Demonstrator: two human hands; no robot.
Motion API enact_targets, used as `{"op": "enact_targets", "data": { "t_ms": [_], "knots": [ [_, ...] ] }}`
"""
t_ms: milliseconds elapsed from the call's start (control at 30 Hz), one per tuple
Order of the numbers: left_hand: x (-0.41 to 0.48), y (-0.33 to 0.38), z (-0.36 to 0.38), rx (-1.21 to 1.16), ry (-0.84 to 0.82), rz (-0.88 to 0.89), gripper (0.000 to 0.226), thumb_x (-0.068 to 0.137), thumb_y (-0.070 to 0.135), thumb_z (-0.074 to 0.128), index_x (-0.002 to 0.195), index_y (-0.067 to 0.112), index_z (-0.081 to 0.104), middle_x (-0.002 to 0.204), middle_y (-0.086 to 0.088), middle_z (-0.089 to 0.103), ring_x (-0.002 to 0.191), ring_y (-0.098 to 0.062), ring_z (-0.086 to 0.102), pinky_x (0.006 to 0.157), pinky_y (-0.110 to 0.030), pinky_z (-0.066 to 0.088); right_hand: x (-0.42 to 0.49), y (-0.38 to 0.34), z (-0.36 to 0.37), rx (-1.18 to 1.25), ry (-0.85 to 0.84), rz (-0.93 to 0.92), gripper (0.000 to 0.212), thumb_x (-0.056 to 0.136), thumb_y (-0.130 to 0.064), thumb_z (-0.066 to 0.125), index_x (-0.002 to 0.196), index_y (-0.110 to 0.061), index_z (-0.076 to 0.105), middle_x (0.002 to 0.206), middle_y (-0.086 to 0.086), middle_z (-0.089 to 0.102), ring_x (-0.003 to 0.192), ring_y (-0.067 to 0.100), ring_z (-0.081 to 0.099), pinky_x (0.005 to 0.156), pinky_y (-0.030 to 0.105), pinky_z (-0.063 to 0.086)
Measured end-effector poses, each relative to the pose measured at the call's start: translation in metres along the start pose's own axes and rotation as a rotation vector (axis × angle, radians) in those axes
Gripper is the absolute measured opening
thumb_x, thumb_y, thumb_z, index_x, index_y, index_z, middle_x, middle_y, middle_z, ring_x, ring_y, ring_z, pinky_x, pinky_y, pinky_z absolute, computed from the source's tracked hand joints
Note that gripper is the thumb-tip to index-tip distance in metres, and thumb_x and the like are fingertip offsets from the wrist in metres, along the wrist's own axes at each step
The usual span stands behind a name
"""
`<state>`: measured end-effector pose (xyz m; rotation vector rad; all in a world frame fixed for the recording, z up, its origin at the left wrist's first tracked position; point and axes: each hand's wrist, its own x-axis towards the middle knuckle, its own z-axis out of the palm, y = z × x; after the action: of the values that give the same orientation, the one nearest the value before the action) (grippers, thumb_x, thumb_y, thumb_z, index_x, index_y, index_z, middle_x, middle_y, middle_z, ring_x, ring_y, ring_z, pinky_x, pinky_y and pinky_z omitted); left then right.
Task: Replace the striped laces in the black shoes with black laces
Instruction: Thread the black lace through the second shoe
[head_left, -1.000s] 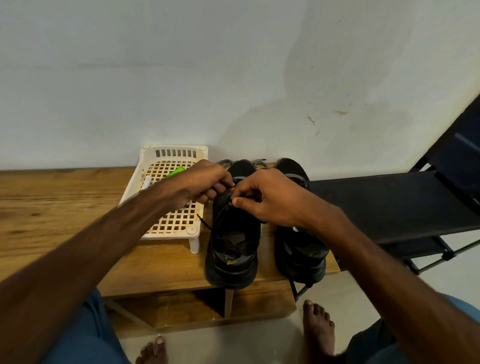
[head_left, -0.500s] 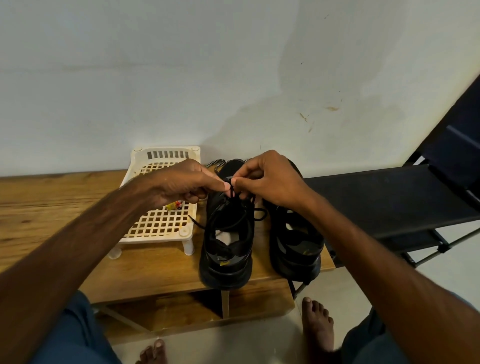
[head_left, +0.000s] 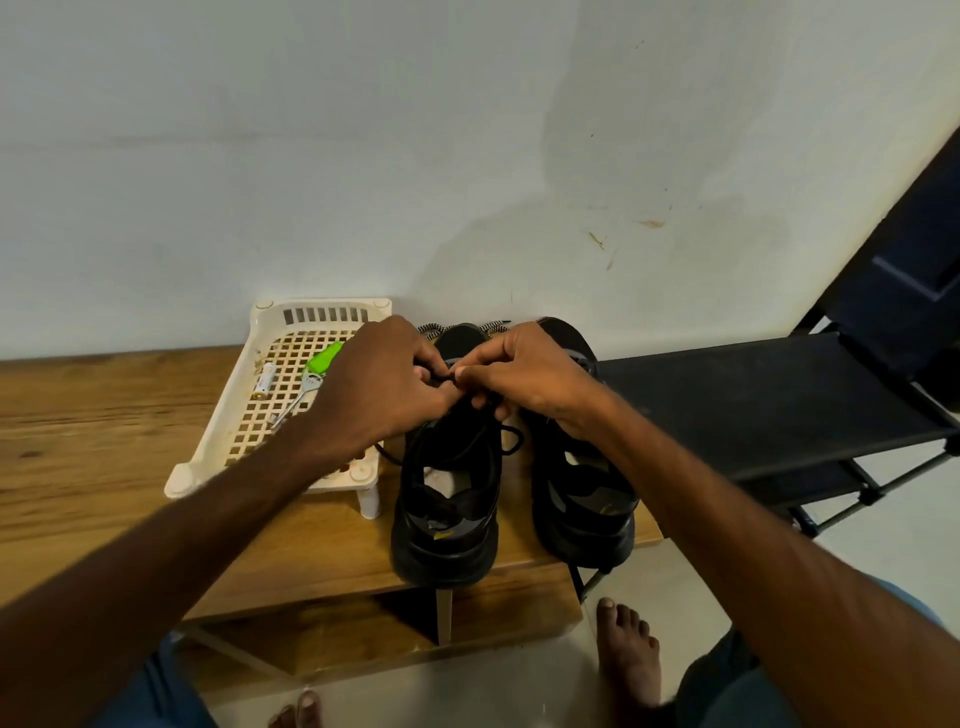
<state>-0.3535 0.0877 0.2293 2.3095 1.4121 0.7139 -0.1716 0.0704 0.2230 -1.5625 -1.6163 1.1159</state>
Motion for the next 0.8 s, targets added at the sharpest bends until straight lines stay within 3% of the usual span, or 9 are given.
{"op": "enact_targets", "data": {
  "t_ms": [100, 233, 333, 400, 500, 600, 667, 800],
  "knots": [
    [-0.006, 0.009, 0.004, 0.124, 0.069, -0.020, 0.017, 0.082, 0.035, 0.076, 0.095, 0.027, 0.083, 0.059, 0.014, 0.064, 0.061, -0.009, 0.062, 0.066, -0.030, 0.055, 0.001, 0.001, -0.001, 0.046, -0.010, 0.028, 0.010, 0.094, -0.014, 0.073, 0.099, -0.012, 0.081, 0.097, 0.019, 0.077, 0.074, 0.021, 0.064, 0.058, 0.025, 0.053],
    [-0.013, 0.016, 0.006, 0.297, 0.104, -0.017, 0.021, 0.089, 0.033, 0.071, 0.107, 0.028, 0.081, 0.100, 0.004, 0.077, 0.088, -0.019, 0.069, 0.079, -0.035, 0.057, 0.004, 0.004, -0.001, -0.014, 0.055, 0.008, 0.010, 0.087, -0.018, 0.082, 0.092, -0.009, 0.083, 0.085, 0.008, 0.078, 0.062, 0.008, 0.063, 0.050, 0.021, 0.049],
    [-0.014, 0.019, 0.006, 0.308, 0.106, 0.009, 0.023, 0.091, 0.031, 0.069, 0.112, 0.029, 0.079, 0.110, 0.004, 0.076, 0.095, -0.020, 0.069, 0.082, -0.035, 0.056, 0.005, 0.006, -0.003, -0.085, 0.060, -0.026, 0.014, 0.084, -0.020, 0.084, 0.093, -0.008, 0.082, 0.085, 0.008, 0.079, 0.066, 0.010, 0.068, 0.059, 0.022, 0.054],
    [-0.014, 0.019, 0.004, 0.293, 0.094, 0.013, 0.023, 0.092, 0.032, 0.069, 0.113, 0.030, 0.079, 0.111, 0.004, 0.076, 0.095, -0.020, 0.068, 0.084, -0.037, 0.056, 0.005, 0.005, -0.004, -0.139, 0.058, -0.069, 0.014, 0.085, -0.018, 0.083, 0.095, -0.010, 0.082, 0.089, 0.005, 0.079, 0.076, 0.008, 0.070, 0.077, 0.024, 0.059],
    [-0.012, 0.016, 0.001, 0.216, 0.083, -0.011, 0.020, 0.089, 0.029, 0.073, 0.107, 0.027, 0.081, 0.102, 0.002, 0.076, 0.090, -0.018, 0.068, 0.083, -0.038, 0.056, 0.004, 0.001, -0.003, -0.195, -0.004, -0.100, 0.013, 0.090, -0.014, 0.078, 0.101, -0.008, 0.080, 0.096, 0.006, 0.078, 0.085, 0.008, 0.071, 0.088, 0.026, 0.059],
    [-0.009, 0.011, 0.001, 0.044, 0.057, -0.072, 0.018, 0.083, 0.020, 0.076, 0.100, 0.021, 0.083, 0.072, 0.008, 0.068, 0.073, -0.016, 0.065, 0.079, -0.036, 0.058, 0.003, -0.002, -0.001, -0.214, -0.057, -0.087, 0.014, 0.095, -0.010, 0.071, 0.105, -0.004, 0.078, 0.102, 0.007, 0.077, 0.098, 0.017, 0.072, 0.097, 0.030, 0.056],
    [-0.008, 0.009, 0.003, 0.006, 0.062, -0.080, 0.018, 0.082, 0.017, 0.076, 0.098, 0.020, 0.083, 0.060, 0.014, 0.058, 0.064, -0.014, 0.060, 0.076, -0.035, 0.058, 0.001, -0.004, -0.001, -0.216, -0.064, -0.088, 0.014, 0.096, -0.009, 0.069, 0.105, -0.003, 0.078, 0.100, 0.007, 0.076, 0.097, 0.017, 0.071, 0.098, 0.033, 0.055],
    [-0.007, 0.005, 0.002, 0.008, 0.049, -0.022, 0.018, 0.083, 0.021, 0.078, 0.099, 0.024, 0.083, 0.068, 0.011, 0.069, 0.069, -0.011, 0.066, 0.074, -0.031, 0.056, -0.001, -0.003, 0.000, -0.184, -0.044, -0.062, 0.015, 0.097, -0.008, 0.068, 0.105, 0.000, 0.078, 0.104, 0.012, 0.077, 0.103, 0.022, 0.072, 0.102, 0.037, 0.055]
  ]
}}
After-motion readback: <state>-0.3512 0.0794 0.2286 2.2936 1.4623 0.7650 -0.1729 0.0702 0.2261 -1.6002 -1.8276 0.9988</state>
